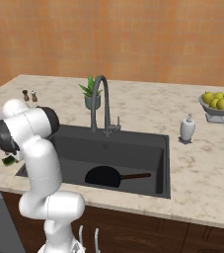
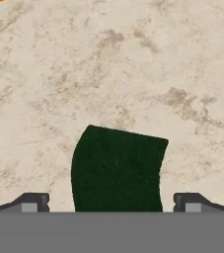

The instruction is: Pick the pan and sponge and place them into the sink. Then turn on the water.

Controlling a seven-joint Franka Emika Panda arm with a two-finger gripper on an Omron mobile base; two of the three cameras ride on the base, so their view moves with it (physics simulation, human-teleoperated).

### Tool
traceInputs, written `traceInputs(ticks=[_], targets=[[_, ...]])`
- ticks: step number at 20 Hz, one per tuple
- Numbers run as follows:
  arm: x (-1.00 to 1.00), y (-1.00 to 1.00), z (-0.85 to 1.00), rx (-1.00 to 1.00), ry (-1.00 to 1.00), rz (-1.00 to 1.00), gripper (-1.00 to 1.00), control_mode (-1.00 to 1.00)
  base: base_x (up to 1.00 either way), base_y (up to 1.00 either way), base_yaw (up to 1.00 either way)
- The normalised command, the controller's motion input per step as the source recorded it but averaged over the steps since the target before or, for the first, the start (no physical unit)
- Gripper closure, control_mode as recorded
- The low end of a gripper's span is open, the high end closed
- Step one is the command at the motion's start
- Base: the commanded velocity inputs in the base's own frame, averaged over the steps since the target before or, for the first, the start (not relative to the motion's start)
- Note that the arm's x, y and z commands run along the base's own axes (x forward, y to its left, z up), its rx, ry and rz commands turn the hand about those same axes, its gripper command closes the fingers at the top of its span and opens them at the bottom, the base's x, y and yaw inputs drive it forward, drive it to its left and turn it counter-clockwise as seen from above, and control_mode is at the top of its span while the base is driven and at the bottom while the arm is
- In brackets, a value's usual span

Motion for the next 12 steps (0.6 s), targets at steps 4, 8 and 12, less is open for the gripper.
traceInputs(ticks=[4,8,12], targets=[[0.05,0.01,-0.26,0.00,-0.06,0.00,-1.00,-1.00,0.00,0.00,0.00],[0.01,0.03,-0.24,0.00,-0.07,0.00,-1.00,-1.00,0.00,0.00,0.00],[0.00,-0.09,-0.02,0.00,-0.11,0.00,1.00,-1.00,0.00,0.00,0.00]])
